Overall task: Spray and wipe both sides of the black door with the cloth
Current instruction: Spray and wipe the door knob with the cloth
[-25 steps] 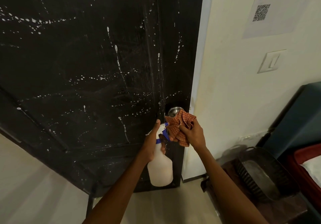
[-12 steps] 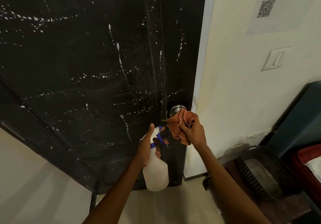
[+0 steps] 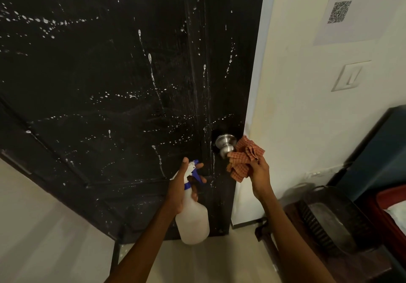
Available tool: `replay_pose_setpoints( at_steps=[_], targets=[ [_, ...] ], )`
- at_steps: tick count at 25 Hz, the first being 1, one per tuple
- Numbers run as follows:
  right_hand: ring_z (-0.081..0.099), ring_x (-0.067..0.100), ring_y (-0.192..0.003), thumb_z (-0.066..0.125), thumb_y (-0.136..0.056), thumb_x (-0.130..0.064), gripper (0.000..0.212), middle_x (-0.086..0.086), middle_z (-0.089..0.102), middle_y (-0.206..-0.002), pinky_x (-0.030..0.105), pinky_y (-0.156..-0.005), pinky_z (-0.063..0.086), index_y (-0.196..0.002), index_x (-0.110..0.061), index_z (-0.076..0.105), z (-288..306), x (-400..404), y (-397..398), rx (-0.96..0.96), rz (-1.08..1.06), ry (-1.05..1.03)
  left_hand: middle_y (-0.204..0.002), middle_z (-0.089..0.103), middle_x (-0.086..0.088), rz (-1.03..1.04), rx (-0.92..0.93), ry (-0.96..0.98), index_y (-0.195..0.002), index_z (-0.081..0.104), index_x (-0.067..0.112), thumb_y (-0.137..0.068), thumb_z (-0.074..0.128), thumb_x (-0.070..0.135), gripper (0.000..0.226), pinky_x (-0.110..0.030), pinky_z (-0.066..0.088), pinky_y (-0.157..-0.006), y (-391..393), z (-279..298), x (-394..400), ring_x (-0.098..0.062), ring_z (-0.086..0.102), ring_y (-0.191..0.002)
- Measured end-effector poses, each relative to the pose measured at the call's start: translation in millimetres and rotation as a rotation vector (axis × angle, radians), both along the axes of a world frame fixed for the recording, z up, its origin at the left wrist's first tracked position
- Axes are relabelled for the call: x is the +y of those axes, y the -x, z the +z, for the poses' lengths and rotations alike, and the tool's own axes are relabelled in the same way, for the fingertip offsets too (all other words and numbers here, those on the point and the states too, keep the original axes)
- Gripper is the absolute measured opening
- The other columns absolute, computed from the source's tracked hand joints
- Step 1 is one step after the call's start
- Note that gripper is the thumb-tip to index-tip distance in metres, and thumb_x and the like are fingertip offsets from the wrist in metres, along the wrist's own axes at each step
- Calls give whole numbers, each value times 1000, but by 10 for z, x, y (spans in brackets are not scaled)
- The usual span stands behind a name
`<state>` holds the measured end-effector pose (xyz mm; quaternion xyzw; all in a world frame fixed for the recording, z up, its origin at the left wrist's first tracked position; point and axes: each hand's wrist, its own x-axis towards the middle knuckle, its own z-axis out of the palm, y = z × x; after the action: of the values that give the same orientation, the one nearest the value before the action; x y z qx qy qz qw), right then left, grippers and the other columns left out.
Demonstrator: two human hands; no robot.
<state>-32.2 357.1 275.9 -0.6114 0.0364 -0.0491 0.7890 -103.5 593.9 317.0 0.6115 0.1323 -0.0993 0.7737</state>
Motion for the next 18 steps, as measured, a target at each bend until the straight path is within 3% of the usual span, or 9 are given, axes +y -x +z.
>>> replay_pose_setpoints(
  at_steps=[3, 5, 8, 11, 13, 15, 18],
  targets=[
    [66, 26, -111, 40, -107, -18, 27, 1, 74, -110, 36, -89, 54, -123, -19, 61, -253, -75, 209, 109, -83, -324, -86, 67, -14, 22, 12, 19, -126, 64, 16, -88, 36, 68, 70, -22, 39, -40, 69, -15, 72, -12, 50, -46],
    [62, 34, -115, 37, -106, -19, 29, 4, 74, -110, 39, -88, 52, -123, -17, 60, -462, -92, 329, 179, -121, -403, -87, 66, -15, 39, 15, 21, -124, 65, 15, -91, 36, 66, 67, -22, 39, -39, 126, -20, 93, -11, 51, -46],
    [59, 45, -124, 38, -105, -20, 34, 15, 68, -127, 44, -92, 52, -134, -18, 56, -508, 51, 370, 156, -73, -268, -89, 66, -17, 47, 20, 8, -123, 66, 16, -91, 36, 65, 66, -22, 40, -39, 191, -17, 99, -12, 51, -46],
    [61, 26, -126, 42, -107, -7, 37, 5, 64, -136, 36, -99, 54, -137, -22, 57, -159, 334, 221, -3, -22, -103, -90, 67, -17, 54, 20, -9, -121, 68, 17, -90, 36, 67, 68, -22, 40, -40, 229, 16, 120, -13, 50, -47],
    [55, 19, -134, 48, -104, -5, 43, 2, 56, -146, 33, -109, 48, -146, -15, 53, -4, 449, 94, -252, 16, 160, -89, 67, -17, 54, 11, -9, -121, 68, 15, -89, 36, 66, 68, -22, 40, -40, 237, 51, 136, -13, 50, -48],
    [47, 23, -138, 55, -96, -13, 52, 2, 51, -151, 32, -112, 43, -147, -15, 52, -16, 438, -49, -466, -18, 694, -89, 69, -17, 58, 8, -20, -119, 68, 14, -90, 34, 65, 68, -22, 40, -40, 253, 90, 148, -14, 50, -47],
    [45, 34, -134, 68, -83, -32, 55, 4, 54, -144, 47, -109, 42, -136, -22, 60, 60, 363, -235, -666, -55, 1322, -90, 69, -17, 49, 7, -32, -118, 68, 13, -90, 34, 66, 69, -23, 41, -39, 261, 127, 147, -14, 49, -47]
  ],
)
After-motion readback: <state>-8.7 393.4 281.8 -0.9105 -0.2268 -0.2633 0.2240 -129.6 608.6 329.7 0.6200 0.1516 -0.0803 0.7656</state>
